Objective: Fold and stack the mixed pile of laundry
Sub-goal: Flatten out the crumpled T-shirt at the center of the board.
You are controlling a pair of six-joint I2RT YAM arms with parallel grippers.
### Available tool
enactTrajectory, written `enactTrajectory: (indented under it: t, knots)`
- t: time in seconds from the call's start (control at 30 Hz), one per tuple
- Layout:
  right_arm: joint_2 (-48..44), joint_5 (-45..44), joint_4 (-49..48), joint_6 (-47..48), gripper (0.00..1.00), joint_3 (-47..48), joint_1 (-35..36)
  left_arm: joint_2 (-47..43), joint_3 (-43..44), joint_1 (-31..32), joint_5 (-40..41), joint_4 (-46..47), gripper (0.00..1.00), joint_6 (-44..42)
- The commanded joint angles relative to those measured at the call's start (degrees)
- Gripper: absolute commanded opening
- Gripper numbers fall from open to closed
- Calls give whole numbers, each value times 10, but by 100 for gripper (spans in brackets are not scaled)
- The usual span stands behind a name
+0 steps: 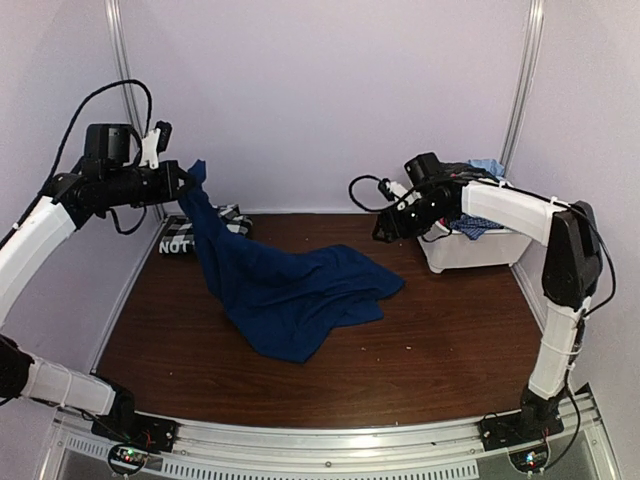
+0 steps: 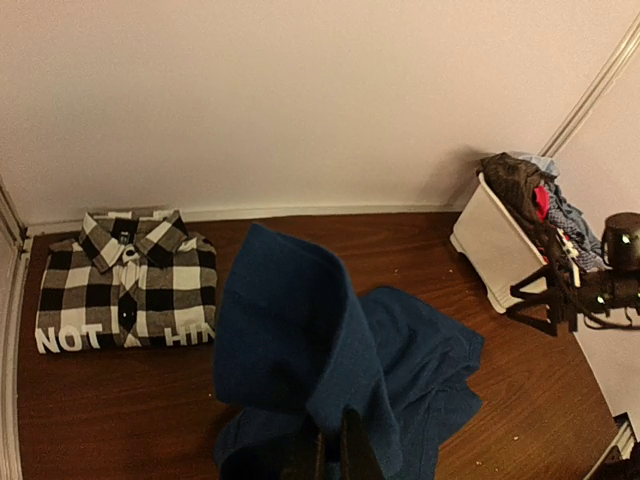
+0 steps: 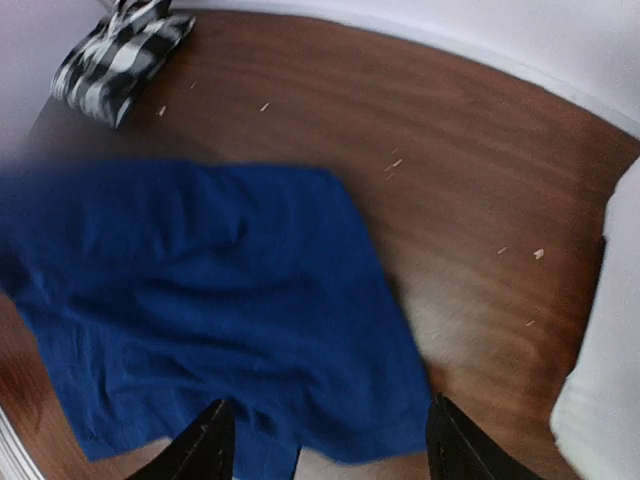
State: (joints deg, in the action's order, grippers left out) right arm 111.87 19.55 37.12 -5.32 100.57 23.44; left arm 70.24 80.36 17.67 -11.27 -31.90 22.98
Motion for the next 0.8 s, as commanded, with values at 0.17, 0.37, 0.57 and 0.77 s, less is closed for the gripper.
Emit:
enactTrajectory:
  t: [0.17, 0.37, 0.57, 0.77]
  knots:
    - [-142, 34, -174, 15, 56, -254, 229, 51, -40, -4, 72, -6, 0, 58]
    - [-17, 59, -171, 41, 56, -190, 318, 73, -36, -5, 79, -4, 0, 60]
    - [84, 53, -158, 68, 63, -121, 353, 75, -42, -7, 77, 2, 0, 54]
    - [140, 27, -116, 89, 58, -80, 372, 76, -53, -8, 70, 13, 0, 52]
